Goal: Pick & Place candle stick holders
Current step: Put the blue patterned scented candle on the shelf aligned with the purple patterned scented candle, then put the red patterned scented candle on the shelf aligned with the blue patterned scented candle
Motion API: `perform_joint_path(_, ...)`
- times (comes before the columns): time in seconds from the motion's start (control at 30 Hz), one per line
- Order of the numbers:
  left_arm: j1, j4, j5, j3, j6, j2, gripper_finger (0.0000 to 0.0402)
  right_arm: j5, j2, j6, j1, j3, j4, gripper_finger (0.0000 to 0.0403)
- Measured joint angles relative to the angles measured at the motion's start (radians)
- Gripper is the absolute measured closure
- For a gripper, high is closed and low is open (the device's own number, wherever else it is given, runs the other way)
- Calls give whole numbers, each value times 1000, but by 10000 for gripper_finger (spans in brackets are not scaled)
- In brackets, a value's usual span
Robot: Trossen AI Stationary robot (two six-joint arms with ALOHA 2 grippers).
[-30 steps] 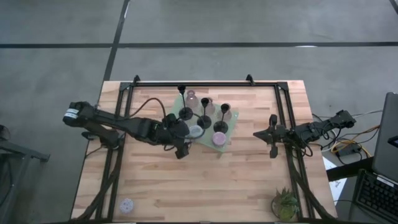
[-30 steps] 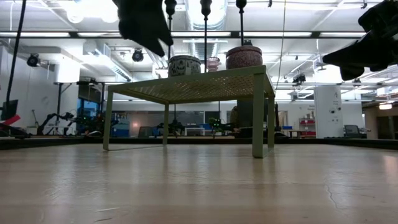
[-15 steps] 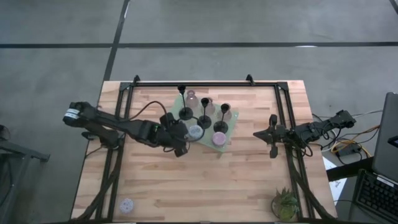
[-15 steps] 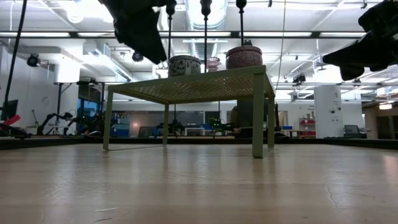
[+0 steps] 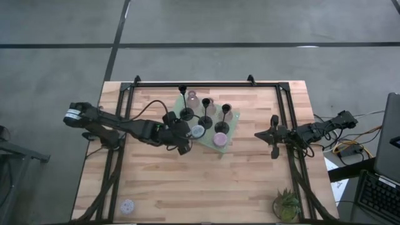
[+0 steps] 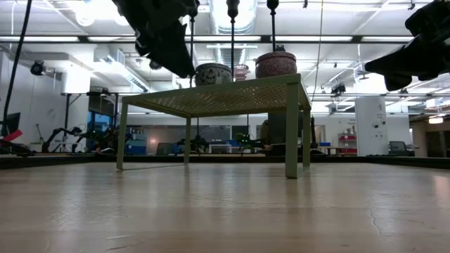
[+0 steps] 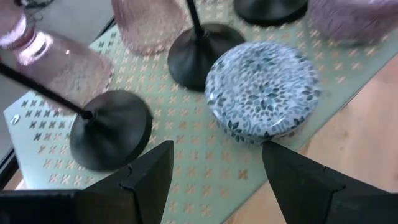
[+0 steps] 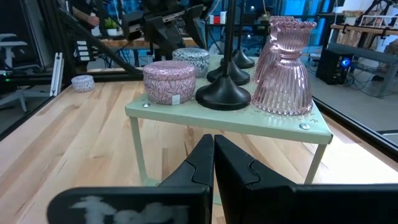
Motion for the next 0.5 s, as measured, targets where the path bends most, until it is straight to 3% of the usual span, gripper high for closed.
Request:
perform_joint_path(0.37,-3,37,28,-8,26,-2,154,0,0,0,0,0,0,394)
perform_joint_path(0.5,-8,-57,138,12,-7,-25,154,0,0,0,0,0,0,394)
